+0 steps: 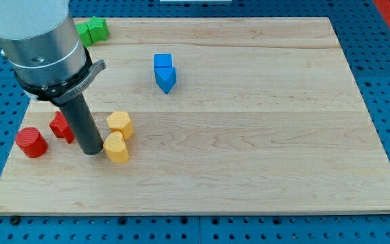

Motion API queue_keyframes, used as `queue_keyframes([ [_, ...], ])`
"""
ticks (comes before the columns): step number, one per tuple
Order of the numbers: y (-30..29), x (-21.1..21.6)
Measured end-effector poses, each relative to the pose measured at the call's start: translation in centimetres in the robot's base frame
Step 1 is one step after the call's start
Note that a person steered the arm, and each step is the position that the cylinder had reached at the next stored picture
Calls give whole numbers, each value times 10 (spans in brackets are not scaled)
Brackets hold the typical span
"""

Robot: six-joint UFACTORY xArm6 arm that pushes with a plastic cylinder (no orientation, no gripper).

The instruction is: Push the yellow blocks right to the red star

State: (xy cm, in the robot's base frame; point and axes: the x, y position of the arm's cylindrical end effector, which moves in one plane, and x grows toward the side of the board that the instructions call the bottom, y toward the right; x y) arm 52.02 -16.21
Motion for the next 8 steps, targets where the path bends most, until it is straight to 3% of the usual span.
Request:
queue_keyframes([
  [3,21,42],
  [6,51,-19],
  [8,80,-1],
])
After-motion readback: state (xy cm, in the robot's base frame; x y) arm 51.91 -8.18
